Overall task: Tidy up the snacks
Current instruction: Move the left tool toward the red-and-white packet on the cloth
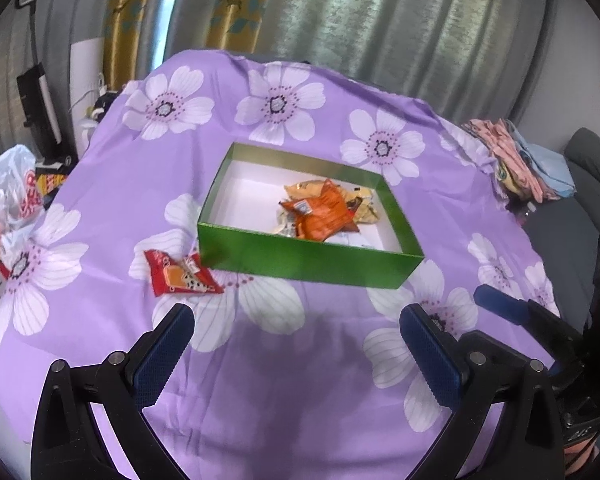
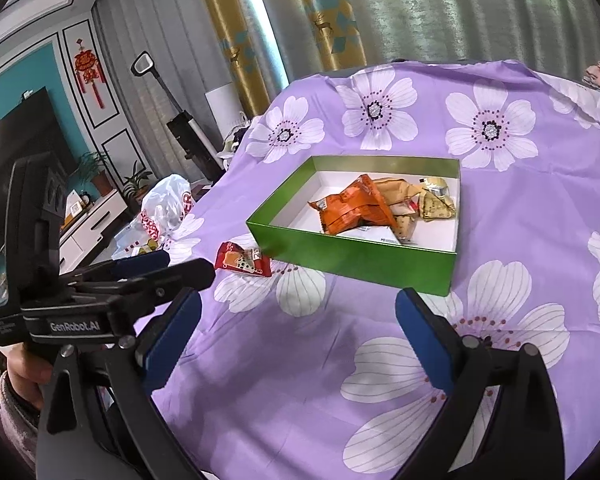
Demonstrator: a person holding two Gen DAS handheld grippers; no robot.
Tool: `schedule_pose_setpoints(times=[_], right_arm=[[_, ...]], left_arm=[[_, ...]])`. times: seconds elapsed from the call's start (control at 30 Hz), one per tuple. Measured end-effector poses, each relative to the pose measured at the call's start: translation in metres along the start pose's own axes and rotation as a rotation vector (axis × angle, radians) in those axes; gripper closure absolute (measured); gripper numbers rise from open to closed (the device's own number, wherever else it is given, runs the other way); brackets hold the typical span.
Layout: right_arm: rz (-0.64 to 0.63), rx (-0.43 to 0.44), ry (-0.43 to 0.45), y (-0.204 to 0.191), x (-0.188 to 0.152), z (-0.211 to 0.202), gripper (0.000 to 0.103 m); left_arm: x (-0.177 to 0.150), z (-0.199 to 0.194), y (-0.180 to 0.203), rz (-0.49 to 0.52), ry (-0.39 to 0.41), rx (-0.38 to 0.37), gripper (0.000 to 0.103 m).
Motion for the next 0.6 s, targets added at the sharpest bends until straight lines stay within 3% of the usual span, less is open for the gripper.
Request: schedule_pose_setpoints(times=[0.3, 0.6], right_arm=[[-0.018, 0.017, -0.046, -0.011, -0.009, 0.014, 0.005], [-0.046, 0.056, -0.115, -0.024, -0.028, 0.039, 0.005]], left_arm=[[-0.010, 0.003, -0.025, -0.038, -0.019, -0.009, 0.001], [-0.015, 0.000, -0.086, -0.188, -0.014, -0.064, 0.001]])
Point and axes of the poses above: each gripper's, at about its wrist camera, not at the fingertips, and z roughly the way its jaws point, y to its right, x to its top, the point moved 9 cm from there along z, roughly the way its jaws point, and after that the axes turned 10 degrees about -z, right-handed, at the moved point
